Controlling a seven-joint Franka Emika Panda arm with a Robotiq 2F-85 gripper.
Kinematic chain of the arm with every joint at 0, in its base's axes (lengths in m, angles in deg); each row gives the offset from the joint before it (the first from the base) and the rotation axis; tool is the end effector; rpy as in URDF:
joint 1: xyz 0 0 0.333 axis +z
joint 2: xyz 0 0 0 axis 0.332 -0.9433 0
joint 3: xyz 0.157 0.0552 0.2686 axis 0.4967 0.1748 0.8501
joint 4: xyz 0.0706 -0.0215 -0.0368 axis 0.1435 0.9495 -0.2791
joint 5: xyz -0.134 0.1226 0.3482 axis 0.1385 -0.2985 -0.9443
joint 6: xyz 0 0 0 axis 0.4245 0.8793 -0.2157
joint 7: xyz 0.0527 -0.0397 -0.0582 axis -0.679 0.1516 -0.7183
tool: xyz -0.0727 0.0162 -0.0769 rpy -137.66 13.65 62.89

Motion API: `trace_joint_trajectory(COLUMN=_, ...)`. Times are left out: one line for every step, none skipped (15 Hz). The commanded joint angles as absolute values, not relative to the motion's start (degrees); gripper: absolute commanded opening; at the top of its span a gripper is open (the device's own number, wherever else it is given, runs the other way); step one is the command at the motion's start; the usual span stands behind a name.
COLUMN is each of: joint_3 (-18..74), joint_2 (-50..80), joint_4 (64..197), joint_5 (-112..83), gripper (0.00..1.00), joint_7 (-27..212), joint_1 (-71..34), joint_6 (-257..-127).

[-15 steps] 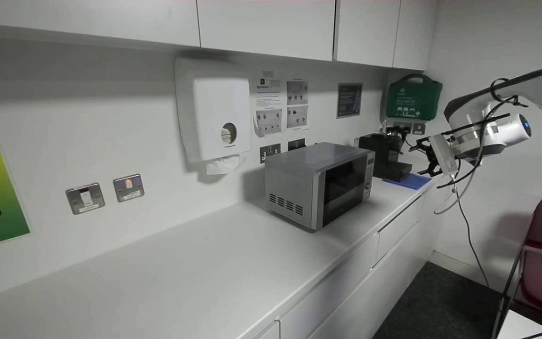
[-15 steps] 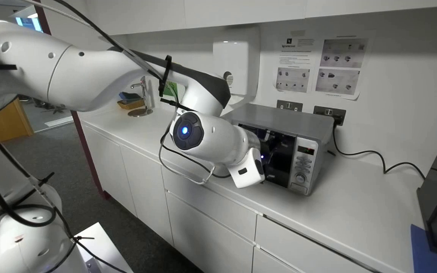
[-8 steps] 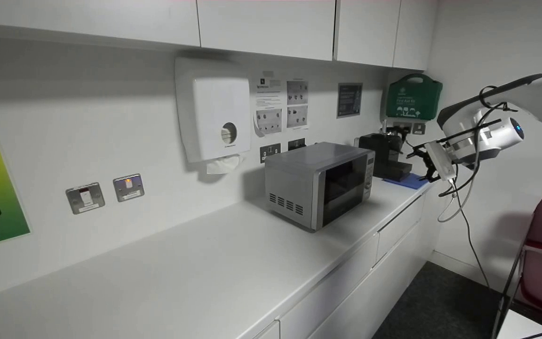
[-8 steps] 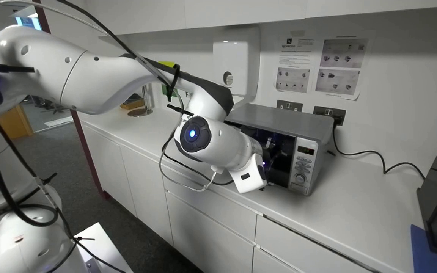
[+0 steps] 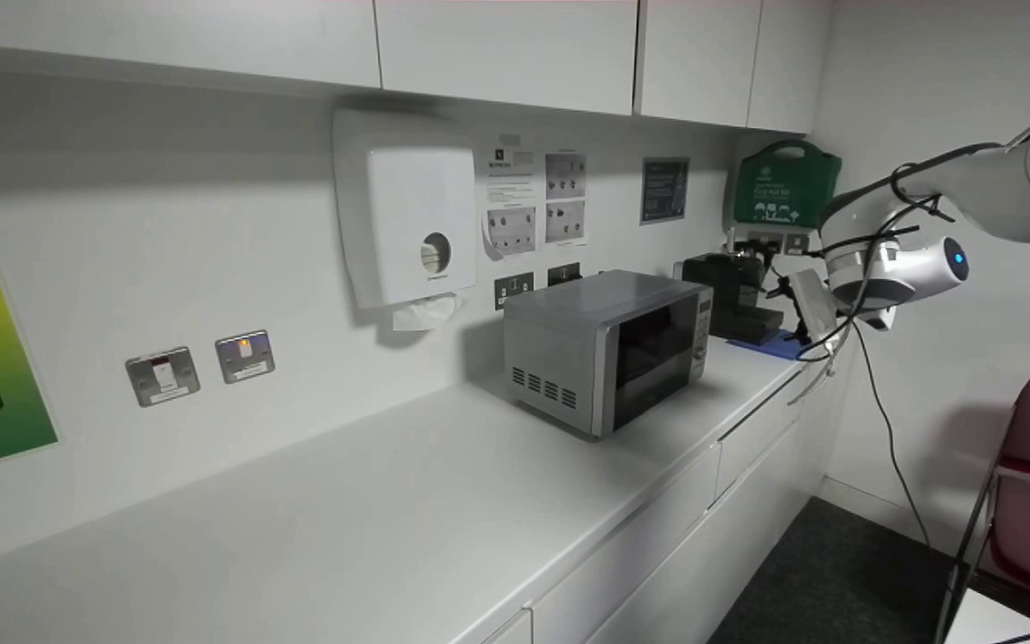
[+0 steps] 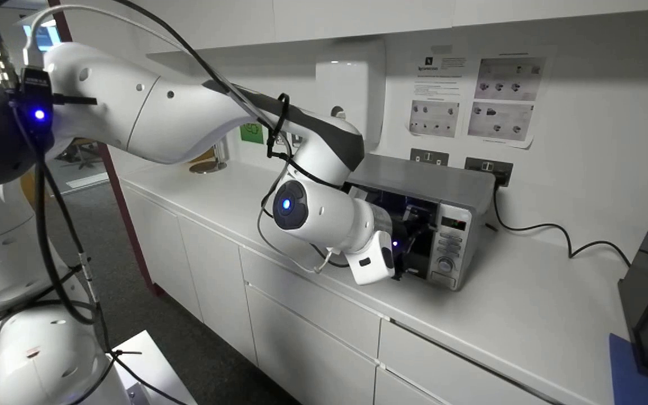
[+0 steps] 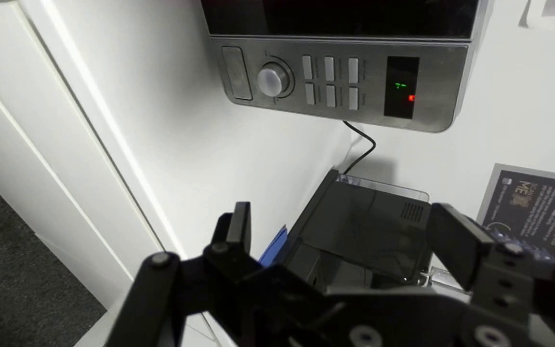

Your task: Press a button on the right side of the microwave

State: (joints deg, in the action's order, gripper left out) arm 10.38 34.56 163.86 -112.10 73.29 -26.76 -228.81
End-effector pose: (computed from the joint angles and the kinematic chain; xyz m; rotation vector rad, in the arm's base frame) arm 0.4294 -0.3209 0.4403 -1.4305 1.8640 -1.0825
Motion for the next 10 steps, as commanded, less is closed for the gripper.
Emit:
trace_joint_trajectory(joint_3=10.20, joint_2=29.06, joint_4=155.99, joint_5=-125.85, gripper=0.72, joint_7=60.54, joint_1=-26.92, joint_6=-230.51)
trace_joint_trajectory(joint_3=10.04, joint_2=27.97, joint_4=154.69, joint_5=-129.27, gripper=0.69, joint_7=57.05, joint_1=-27.11, joint_6=-230.19)
trace_joint_trajectory(joint_3=9.84, joint_2=26.74, joint_4=153.46, joint_5=-132.40, gripper=0.62, joint_7=53.60, joint_1=-27.25, joint_6=-229.68)
trace_joint_trajectory(joint_3=9.66, joint_2=25.94, joint_4=152.89, joint_5=-134.58, gripper=0.52, joint_7=50.82, joint_1=-27.26, joint_6=-229.29)
trace_joint_trajectory(joint_3=9.45, joint_2=25.10, joint_4=152.55, joint_5=-136.01, gripper=0.45, joint_7=48.29, joint_1=-27.18, joint_6=-228.77)
trace_joint_trajectory(joint_3=9.21, joint_2=24.22, joint_4=152.04, joint_5=-137.58, gripper=0.38, joint_7=44.48, joint_1=-26.99, joint_6=-228.84)
trace_joint_trajectory(joint_3=9.01, joint_2=23.29, joint_4=151.67, joint_5=-138.90, gripper=0.28, joint_7=42.03, joint_1=-26.86, joint_6=-228.72)
trace_joint_trajectory(joint_3=8.83, joint_2=22.35, joint_4=151.42, joint_5=-140.01, gripper=0.21, joint_7=39.22, joint_1=-26.72, joint_6=-228.68)
trace_joint_trajectory(joint_3=8.81, joint_2=21.57, joint_4=151.51, joint_5=-140.07, gripper=0.14, joint_7=37.44, joint_1=-26.62, joint_6=-228.46)
trace_joint_trajectory(joint_3=8.61, joint_2=21.01, joint_4=151.28, joint_5=-141.08, gripper=0.06, joint_7=34.81, joint_1=-26.51, joint_6=-228.34)
